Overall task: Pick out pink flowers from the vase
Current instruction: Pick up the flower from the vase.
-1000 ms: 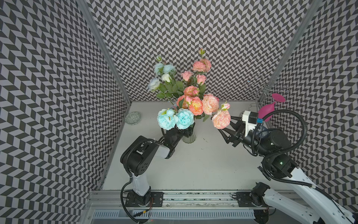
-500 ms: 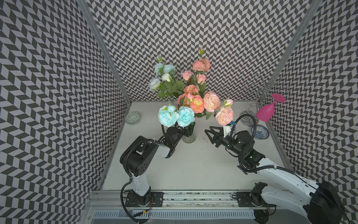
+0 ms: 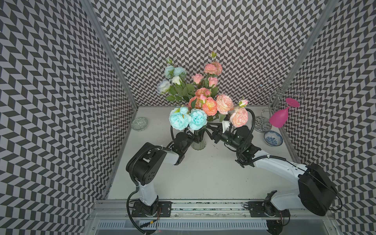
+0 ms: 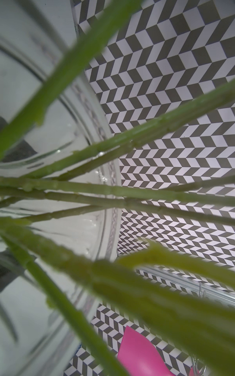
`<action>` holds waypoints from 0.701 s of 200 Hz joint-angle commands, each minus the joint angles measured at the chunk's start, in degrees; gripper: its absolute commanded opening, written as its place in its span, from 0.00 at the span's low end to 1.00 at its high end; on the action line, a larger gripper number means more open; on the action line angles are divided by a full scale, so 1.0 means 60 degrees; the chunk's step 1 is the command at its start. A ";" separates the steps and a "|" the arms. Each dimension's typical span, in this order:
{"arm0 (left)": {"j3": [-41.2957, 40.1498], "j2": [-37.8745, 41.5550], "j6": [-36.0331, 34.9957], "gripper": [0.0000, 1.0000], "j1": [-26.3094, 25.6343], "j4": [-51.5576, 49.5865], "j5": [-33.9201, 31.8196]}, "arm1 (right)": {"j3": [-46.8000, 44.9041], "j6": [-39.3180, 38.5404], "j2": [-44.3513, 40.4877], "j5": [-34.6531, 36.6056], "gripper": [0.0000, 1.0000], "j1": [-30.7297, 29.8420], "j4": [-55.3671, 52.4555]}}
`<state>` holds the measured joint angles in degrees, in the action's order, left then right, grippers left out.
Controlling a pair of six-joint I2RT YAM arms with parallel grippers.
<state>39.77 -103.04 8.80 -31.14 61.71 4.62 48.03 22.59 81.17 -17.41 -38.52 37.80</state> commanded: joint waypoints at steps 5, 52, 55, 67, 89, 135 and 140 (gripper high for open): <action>-0.0142 -0.0228 0.0318 0.00 -0.0100 -0.1465 0.0036 | 0.0469 0.0076 0.0420 -0.0184 0.37 -0.0068 0.0703; -0.0132 -0.0232 0.0272 0.00 -0.0106 -0.1454 0.0068 | 0.0818 0.0139 0.0807 -0.0026 0.33 -0.0069 0.0720; -0.0138 -0.0229 0.0262 0.00 -0.0100 -0.1464 0.0069 | 0.0845 0.0133 0.0823 -0.0002 0.33 -0.0069 0.0724; -0.0202 -0.0194 0.0207 0.00 -0.0113 -0.1427 0.0076 | 0.0926 0.0032 0.0910 0.0155 0.32 -0.0067 0.0757; -0.0305 -0.0111 0.0107 0.00 -0.0144 -0.1401 0.0072 | 0.0950 0.0006 0.1143 0.0348 0.27 -0.0069 0.1262; -0.0278 -0.0047 0.0138 0.00 -0.0158 -0.1541 -0.0093 | 0.1033 0.0010 0.0835 0.0374 0.08 -0.0040 0.0796; -0.0260 -0.0032 0.0141 0.00 -0.0159 -0.1555 -0.0110 | 0.0947 0.0020 0.0741 0.0368 0.08 -0.0040 0.0773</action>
<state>39.53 -102.56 7.94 -31.53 61.12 4.21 53.52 22.00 88.05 -14.79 -38.22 40.60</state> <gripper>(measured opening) 0.698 0.085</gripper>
